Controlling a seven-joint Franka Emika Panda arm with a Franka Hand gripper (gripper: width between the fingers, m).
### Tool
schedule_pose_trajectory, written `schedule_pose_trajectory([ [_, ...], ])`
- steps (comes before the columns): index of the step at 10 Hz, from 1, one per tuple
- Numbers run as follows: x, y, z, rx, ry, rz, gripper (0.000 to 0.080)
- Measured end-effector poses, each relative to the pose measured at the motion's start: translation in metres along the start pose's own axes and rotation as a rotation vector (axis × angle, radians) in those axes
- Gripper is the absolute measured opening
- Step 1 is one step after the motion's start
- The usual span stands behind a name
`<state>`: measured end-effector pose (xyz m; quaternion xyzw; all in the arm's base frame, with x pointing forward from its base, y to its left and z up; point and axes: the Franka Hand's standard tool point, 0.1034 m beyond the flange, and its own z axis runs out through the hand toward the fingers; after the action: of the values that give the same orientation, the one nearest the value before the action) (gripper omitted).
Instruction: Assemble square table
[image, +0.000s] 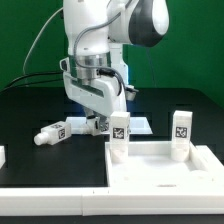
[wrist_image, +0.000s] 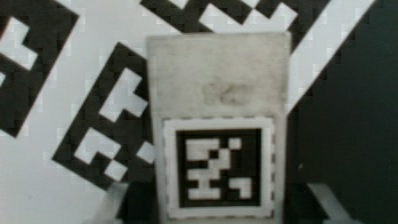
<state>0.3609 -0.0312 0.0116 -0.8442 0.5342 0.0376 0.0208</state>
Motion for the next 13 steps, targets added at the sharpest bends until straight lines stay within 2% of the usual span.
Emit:
schedule_pose_trajectory([
  [2,-0.036,-0.023,0.003,0.019,-0.012,0.093,0.0284],
  [3,-0.045,-0.031,0.004,0.022,-0.021,0.114,0.0284],
  [5,-0.047,-0.036,0.004,0.024,-0.025,0.147,0.0284],
  [10,-0.049,-0.035,0.004,0.020,-0.036,0.189,0.0285],
  [11,-0.053,-0.036,0.004,0.025,-0.041,0.245,0.0285],
  [13,-0.072,-0.047,0.006,0.030,-0.059,0.356,0.0285],
])
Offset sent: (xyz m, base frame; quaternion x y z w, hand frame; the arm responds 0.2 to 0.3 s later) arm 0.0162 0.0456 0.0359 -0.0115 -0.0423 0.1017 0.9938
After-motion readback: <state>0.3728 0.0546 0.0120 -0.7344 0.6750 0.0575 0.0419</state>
